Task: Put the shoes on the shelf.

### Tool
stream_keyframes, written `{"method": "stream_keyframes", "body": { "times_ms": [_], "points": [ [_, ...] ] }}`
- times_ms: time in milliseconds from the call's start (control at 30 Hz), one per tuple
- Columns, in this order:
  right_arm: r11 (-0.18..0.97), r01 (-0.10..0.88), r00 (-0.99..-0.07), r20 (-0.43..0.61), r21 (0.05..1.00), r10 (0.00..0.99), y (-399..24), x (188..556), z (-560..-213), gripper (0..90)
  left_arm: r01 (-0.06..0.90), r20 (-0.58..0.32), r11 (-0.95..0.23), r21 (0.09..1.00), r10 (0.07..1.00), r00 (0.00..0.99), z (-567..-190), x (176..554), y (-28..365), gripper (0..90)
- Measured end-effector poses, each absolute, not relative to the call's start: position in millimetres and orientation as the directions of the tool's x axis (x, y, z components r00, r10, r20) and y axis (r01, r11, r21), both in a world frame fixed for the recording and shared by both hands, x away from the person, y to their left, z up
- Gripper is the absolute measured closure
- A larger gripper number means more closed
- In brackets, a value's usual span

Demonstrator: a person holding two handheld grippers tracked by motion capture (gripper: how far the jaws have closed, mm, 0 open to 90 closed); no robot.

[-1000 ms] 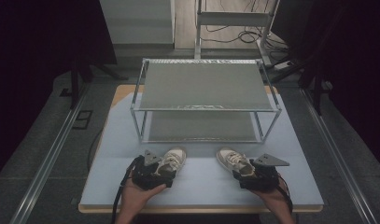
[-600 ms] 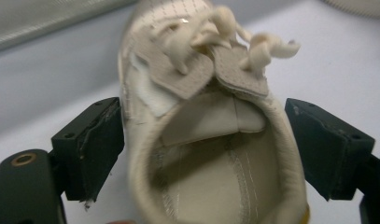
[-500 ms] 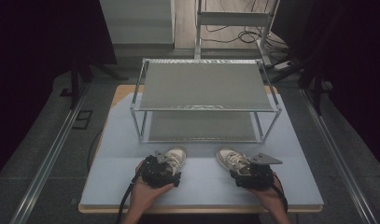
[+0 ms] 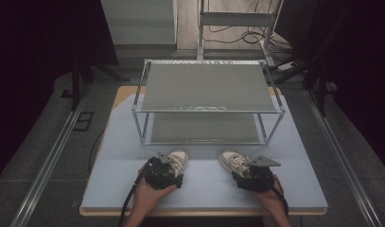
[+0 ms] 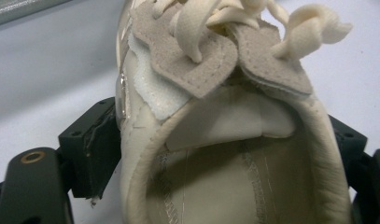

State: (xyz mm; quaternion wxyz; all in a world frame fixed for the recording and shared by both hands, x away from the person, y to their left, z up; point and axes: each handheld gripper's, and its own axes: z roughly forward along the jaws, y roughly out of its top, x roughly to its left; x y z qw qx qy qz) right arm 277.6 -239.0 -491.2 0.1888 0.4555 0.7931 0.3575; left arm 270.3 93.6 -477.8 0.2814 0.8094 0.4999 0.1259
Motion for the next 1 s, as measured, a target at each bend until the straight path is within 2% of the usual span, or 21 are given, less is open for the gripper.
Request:
{"method": "stream_keyframes", "body": {
  "times_ms": [533,1000],
  "points": [
    [0.326,0.579,-0.519,0.03,0.748,0.854,-240,276,-492,25.9,0.757,-0.092,-0.34,0.557,0.881,0.463,-478,272,94,17.0],
    [0.328,0.574,-0.523,0.028,0.75,0.852,-240,275,-492,27.5,0.746,-0.148,-0.31,0.589,0.866,0.477,-477,271,107,27.5]
  ]
}}
